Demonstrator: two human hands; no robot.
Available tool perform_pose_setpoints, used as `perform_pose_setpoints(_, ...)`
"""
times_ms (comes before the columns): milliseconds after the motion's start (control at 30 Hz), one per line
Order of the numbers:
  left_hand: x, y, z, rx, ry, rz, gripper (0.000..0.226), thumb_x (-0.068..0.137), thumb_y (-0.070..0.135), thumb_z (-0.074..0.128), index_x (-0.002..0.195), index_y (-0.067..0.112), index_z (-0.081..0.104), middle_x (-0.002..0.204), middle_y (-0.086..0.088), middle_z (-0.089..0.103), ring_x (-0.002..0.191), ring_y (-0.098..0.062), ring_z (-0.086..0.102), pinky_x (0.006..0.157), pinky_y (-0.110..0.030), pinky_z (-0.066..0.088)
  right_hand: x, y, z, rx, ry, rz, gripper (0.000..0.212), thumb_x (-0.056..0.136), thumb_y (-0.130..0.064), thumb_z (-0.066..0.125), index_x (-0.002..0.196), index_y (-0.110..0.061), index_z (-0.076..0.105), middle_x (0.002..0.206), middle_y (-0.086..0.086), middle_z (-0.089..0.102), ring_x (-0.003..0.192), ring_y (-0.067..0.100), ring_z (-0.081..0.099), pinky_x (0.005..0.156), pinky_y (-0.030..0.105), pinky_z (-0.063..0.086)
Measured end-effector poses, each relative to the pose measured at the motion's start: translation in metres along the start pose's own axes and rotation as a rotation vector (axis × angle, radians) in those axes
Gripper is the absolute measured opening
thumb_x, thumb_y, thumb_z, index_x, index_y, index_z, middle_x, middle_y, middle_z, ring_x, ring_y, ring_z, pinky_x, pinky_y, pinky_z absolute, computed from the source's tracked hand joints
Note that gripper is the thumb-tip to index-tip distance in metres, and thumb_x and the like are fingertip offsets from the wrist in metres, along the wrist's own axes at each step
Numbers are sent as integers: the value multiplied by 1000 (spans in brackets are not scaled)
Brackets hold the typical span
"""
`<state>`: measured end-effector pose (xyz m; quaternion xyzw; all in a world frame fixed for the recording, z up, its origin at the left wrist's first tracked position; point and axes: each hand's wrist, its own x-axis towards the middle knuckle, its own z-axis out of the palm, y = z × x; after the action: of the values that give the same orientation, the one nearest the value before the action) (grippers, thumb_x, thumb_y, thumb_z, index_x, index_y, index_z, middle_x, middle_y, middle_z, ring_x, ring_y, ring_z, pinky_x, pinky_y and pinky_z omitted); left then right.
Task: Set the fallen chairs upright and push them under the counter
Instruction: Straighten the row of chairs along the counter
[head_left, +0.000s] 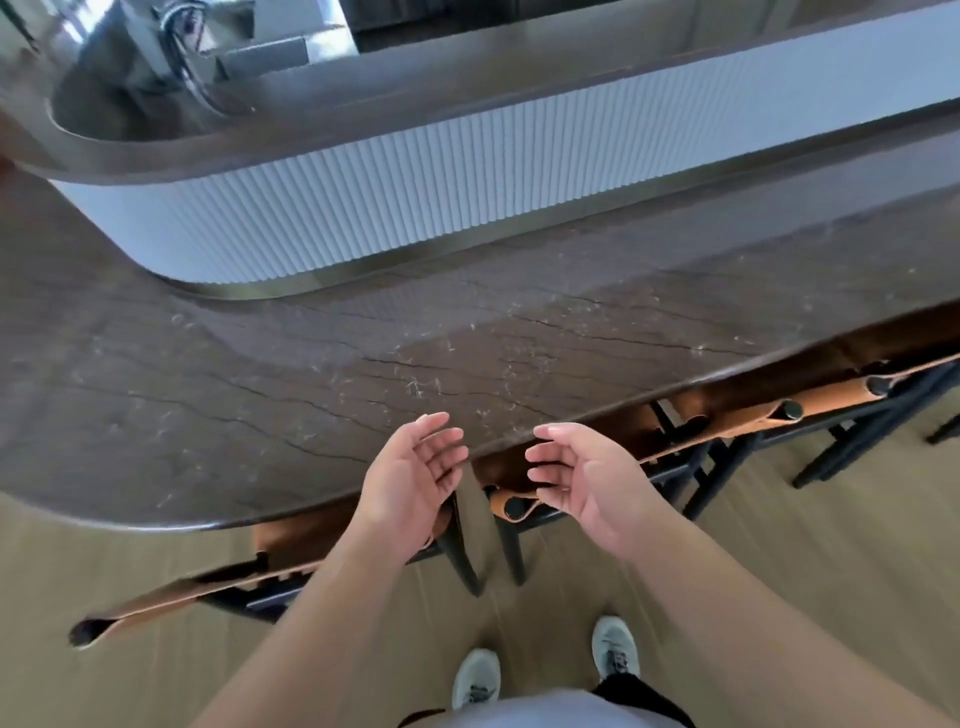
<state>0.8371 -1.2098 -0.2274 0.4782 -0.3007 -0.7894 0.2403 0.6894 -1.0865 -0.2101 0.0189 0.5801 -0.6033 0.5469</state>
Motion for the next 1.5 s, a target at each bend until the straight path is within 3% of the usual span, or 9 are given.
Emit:
perform_pose_setpoints(267, -21, -17, 13, -86, 220, 74, 20, 92, 24, 56, 100, 19, 73, 88, -1, 74, 74, -14, 70, 78, -32, 47, 31, -25, -13, -158, -225, 97, 18, 95, -19, 52, 101, -12, 66, 78, 4, 70, 67, 18, 63, 61, 29, 49)
perform_pose_setpoints(500, -30, -16, -7, -104, 259, 112, 20, 93, 23, 55, 104, 17, 71, 86, -1, 74, 75, -15, 69, 76, -31, 49, 44, -6, 3, -272, -270, 112, 19, 93, -21, 57, 106, -11, 67, 81, 5, 72, 70, 19, 65, 63, 32, 50)
perform_pose_setpoints(667, -19, -22, -39, 259, 313, 160, 14, 98, 15, 54, 98, 18, 68, 90, -2, 72, 83, -16, 67, 78, -32, 51, 53, 20, 13, -455, -210, 0, 12, 96, -18, 57, 102, -14, 66, 80, 2, 70, 68, 14, 64, 60, 26, 54)
perform_pose_setpoints(767, -5, -31, -59, 468, 271, 135, 11, 96, 21, 57, 97, 24, 68, 96, 3, 72, 91, -11, 66, 78, -27, 50, 58, 36, 13, -761, -95, -151, 9, 93, -23, 60, 100, -26, 63, 90, -4, 69, 69, 9, 64, 63, 23, 53)
perform_pose_setpoints(833, 5, -39, -65, 622, 254, 143, 8, 94, 28, 59, 95, 29, 66, 95, 7, 70, 86, -5, 65, 68, -21, 48, 60, 44, 11, -970, -83, -247, 10, 91, -28, 60, 100, -31, 58, 93, -8, 65, 67, 4, 64, 56, 17, 49)
perform_pose_setpoints(900, 14, -46, -70, 754, 219, 154, 4, 92, 30, 60, 94, 30, 64, 92, 9, 67, 74, 0, 62, 56, -14, 44, 62, 55, 11, -1176, -90, -312, 14, 89, -33, 60, 102, -34, 55, 97, -15, 58, 77, 2, 60, 60, 17, 43)
perform_pose_setpoints(1000, 27, -57, -82, 999, 132, 164, 11, 91, 34, 59, 101, 31, 59, 100, 14, 60, 89, -2, 57, 71, -21, 44, 66, 73, 8, -1373, -141, -370, 24, 88, -36, 59, 112, -34, 55, 104, -18, 52, 92, 3, 53, 73, 22, 46)
perform_pose_setpoints(1167, 41, -65, -100, 1374, 7, 255, 30, 89, 35, 62, 117, 26, 59, 109, 9, 51, 108, -14, 47, 89, -30, 42, 72, 87, -1, -1722, -224, -589, 34, 91, -29, 58, 124, -22, 55, 115, -6, 49, 102, 13, 41, 86, 27, 45)
perform_pose_setpoints(1500, 47, -73, -114, 1835, -39, 437, 32, 89, 33, 58, 120, 29, 48, 107, 2, 50, 99, -23, 50, 76, -33, 44, 77, 91, -12, -2096, -234, -784, 40, 82, -5, 59, 120, -14, 56, 113, 8, 55, 98, 28, 53, 77, 37, 40)
